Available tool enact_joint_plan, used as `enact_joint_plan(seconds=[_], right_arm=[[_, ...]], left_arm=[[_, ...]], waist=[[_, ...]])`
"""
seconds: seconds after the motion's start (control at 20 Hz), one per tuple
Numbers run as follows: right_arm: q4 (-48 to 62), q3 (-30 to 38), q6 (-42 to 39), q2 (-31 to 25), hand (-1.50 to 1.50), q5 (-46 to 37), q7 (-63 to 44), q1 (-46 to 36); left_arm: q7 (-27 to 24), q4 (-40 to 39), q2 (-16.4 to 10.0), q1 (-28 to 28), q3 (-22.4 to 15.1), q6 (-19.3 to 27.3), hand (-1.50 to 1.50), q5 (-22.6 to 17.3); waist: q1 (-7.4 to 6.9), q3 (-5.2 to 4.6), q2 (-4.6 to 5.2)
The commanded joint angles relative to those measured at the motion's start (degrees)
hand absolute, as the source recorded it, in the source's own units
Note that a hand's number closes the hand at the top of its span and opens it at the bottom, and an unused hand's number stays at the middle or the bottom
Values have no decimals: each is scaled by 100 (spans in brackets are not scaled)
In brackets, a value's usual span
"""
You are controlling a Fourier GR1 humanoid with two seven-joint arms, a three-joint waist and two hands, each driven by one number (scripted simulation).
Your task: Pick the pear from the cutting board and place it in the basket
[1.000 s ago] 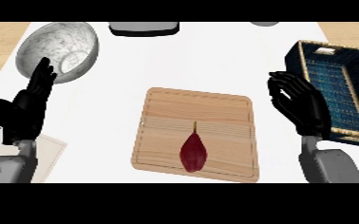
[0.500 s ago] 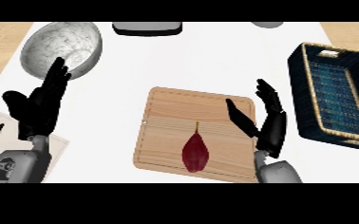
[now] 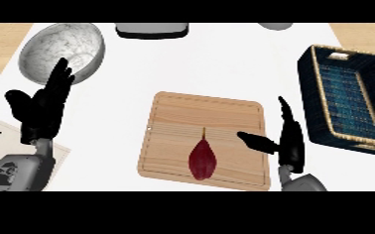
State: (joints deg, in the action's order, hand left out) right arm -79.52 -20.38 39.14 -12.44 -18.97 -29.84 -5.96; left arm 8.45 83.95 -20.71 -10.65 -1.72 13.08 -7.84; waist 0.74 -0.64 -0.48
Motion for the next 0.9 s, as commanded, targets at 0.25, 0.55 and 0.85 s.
enact_joint_plan(seconds=[0.25, 0.55, 0.85], right_arm=[[-2075, -624, -2679, -1007, -150, 649, -3091, -287], [-3572, -459, -2837, -960, -150, 637, -5031, -544], [-3539, -538, -2383, -352, -150, -133, -4608, -177]], left_arm=[[-58, -164, -124, 9, 202, -96, 0, -67], [-177, 45, 95, 178, 27, -125, 0, 62], [104, 139, 266, 14, -5, -26, 0, 193]], waist=[[98, 25, -31], [-42, 54, 24], [-66, 61, 40]])
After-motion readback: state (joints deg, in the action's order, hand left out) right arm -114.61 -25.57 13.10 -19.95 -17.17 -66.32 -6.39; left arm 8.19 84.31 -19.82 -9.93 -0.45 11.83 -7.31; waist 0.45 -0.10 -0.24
